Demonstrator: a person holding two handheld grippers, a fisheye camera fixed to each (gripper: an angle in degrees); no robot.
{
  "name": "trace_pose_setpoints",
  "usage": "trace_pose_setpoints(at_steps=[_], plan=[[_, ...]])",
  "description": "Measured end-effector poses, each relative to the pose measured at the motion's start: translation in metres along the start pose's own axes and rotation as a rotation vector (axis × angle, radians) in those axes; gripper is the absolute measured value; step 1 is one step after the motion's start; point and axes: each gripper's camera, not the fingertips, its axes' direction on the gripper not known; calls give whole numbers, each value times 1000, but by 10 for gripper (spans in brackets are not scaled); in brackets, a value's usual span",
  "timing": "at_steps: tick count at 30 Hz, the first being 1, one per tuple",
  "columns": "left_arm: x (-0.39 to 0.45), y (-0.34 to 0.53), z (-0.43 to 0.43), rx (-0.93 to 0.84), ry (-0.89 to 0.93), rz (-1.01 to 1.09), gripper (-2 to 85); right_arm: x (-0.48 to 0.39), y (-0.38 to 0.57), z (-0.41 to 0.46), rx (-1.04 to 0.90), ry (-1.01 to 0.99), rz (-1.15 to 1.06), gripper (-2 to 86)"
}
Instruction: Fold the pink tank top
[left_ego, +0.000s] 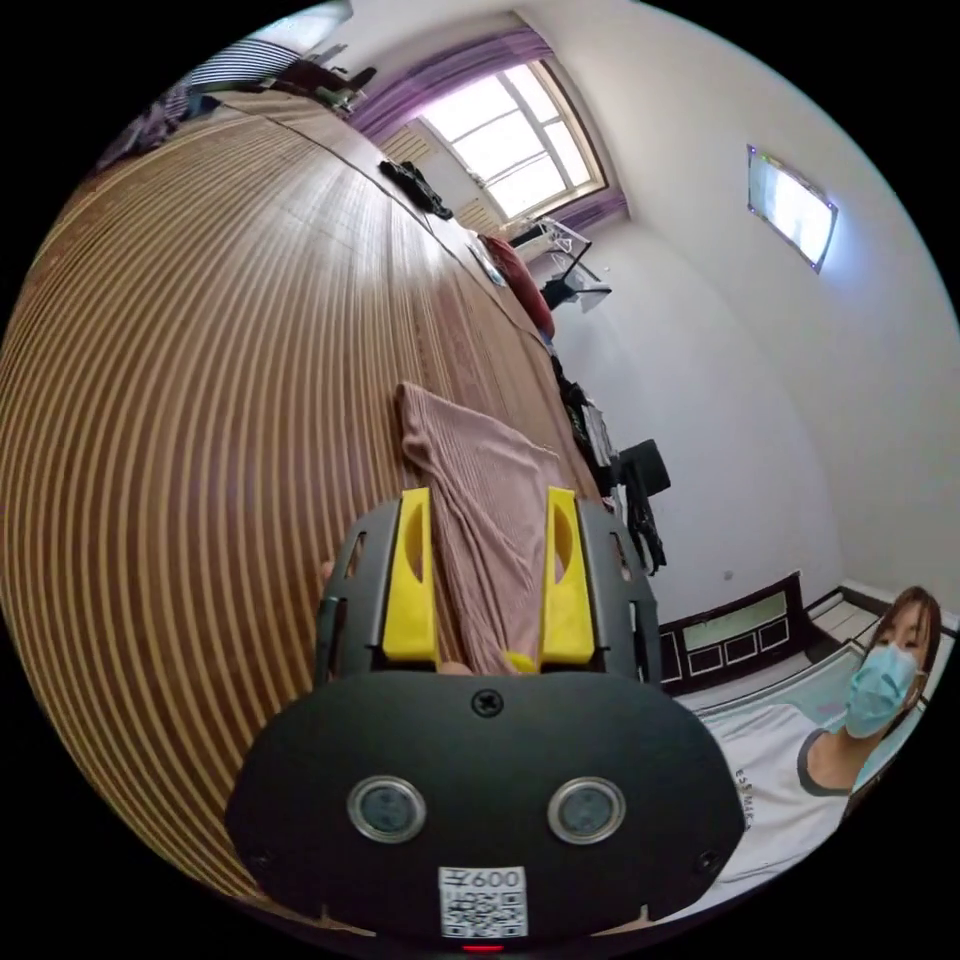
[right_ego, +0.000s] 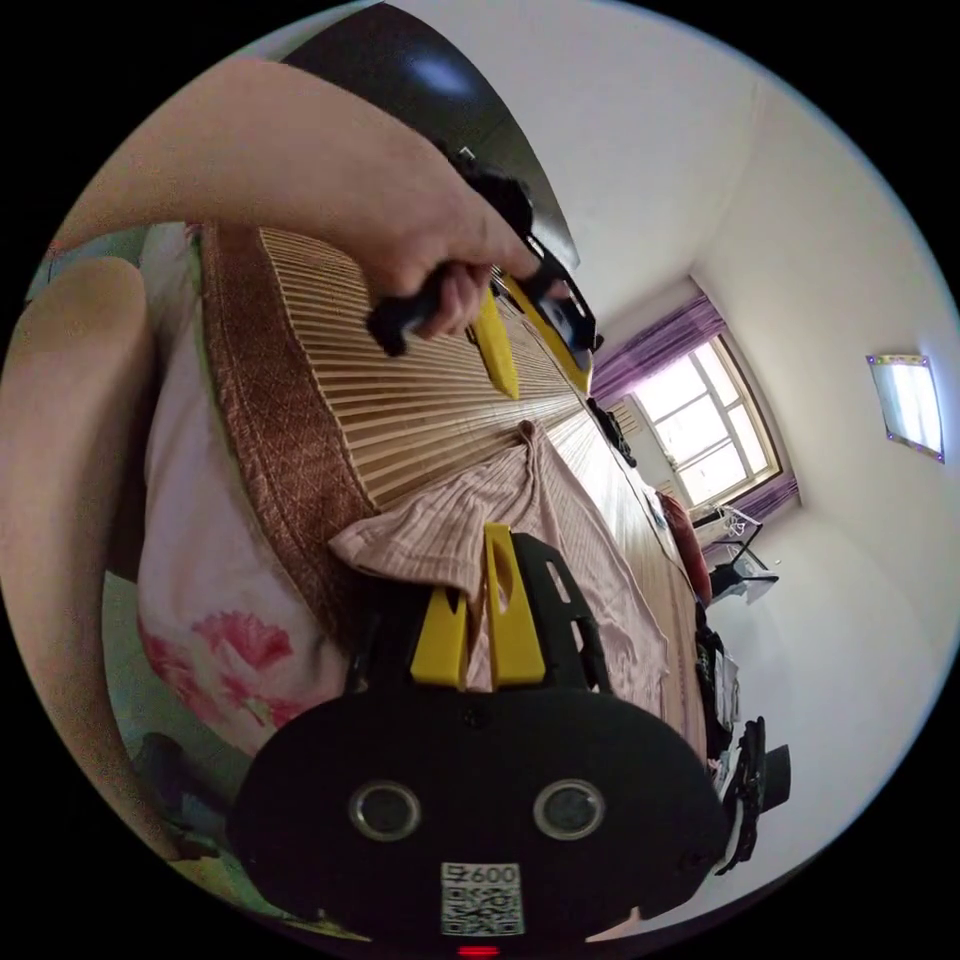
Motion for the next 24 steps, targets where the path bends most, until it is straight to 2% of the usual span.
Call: trace_pose_setpoints(at_steps=[2, 6, 10, 11, 18, 24], plan=[[-25, -47, 37, -105, -89, -15, 174, 4, -23, -12, 2, -19, 13, -8], [-56, -82, 69, -132, -103, -3, 157, 17, -62, -33, 8, -64, 43, -8], [-88, -95, 86, -147, -205, 59, 73, 32, -112, -66, 22, -88, 57, -8], [-103, -95, 86, -154, -194, 67, 40, 37, -128, -76, 23, -93, 59, -8], [-166, -103, 69, -52, -60, 60, 17, 83, -221, -143, 48, -139, 115, -8], [-184, -126, 69, -36, 46, 39, 13, 201, -282, -248, 205, -250, 386, -8]])
